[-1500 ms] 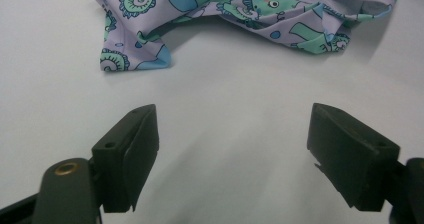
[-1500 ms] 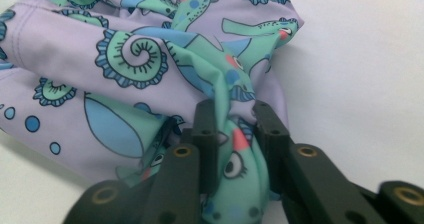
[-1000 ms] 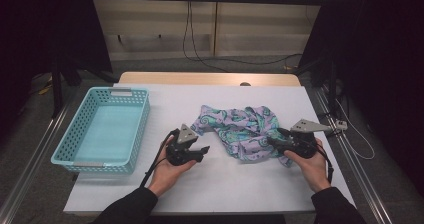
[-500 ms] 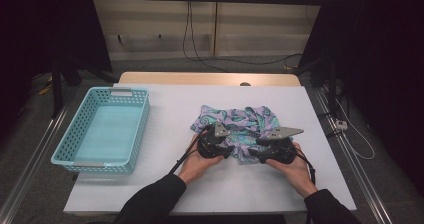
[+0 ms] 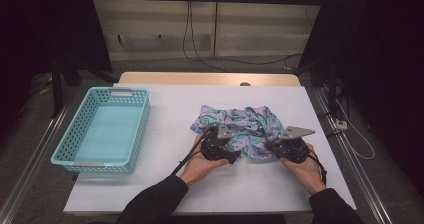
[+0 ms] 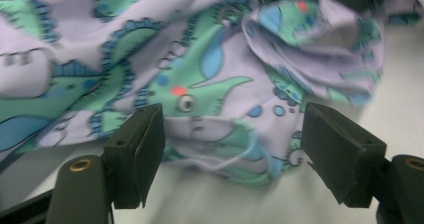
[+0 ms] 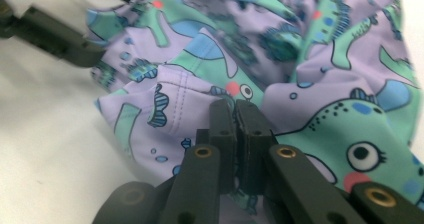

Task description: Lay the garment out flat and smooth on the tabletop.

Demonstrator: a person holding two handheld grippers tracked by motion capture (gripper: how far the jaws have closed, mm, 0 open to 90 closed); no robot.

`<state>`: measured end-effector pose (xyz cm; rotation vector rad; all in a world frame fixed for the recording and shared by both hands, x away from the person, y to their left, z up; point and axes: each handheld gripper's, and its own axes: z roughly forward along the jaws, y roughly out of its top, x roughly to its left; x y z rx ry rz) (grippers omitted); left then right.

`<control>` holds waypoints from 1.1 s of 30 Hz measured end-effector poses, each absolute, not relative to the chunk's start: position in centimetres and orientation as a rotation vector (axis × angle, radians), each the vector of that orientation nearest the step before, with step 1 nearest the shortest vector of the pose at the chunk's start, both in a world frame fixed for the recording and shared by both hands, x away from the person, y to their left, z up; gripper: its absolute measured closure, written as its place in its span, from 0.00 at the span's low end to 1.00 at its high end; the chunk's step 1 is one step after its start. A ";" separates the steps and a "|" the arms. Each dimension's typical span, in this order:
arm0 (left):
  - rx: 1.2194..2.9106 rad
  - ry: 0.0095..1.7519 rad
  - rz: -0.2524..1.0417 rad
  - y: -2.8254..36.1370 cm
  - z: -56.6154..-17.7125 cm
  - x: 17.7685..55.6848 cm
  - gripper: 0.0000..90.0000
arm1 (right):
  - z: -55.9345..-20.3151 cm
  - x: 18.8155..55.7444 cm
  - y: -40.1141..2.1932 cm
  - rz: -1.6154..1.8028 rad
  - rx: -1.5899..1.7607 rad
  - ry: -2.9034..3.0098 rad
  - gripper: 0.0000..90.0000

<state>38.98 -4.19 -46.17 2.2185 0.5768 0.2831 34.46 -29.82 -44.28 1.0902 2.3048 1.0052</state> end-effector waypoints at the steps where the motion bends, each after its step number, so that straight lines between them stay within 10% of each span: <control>1: 2.236 0.578 0.299 -4.5 -46.4 39.0 0.29 | -44.4 34.4 -30.1 1.007 1.090 2.303 0.97; 4: 2.231 0.631 0.292 -5.0 -46.6 39.0 0.38 | -44.4 34.2 -30.6 1.024 1.101 2.301 0.97; 9: 2.222 0.687 0.226 -4.3 -46.2 39.7 0.91 | -44.5 34.0 -30.5 1.051 1.097 2.315 0.97; 33: 2.107 0.774 0.171 8.6 -43.2 35.0 0.94 | -43.4 31.5 -29.9 1.172 1.049 2.311 0.97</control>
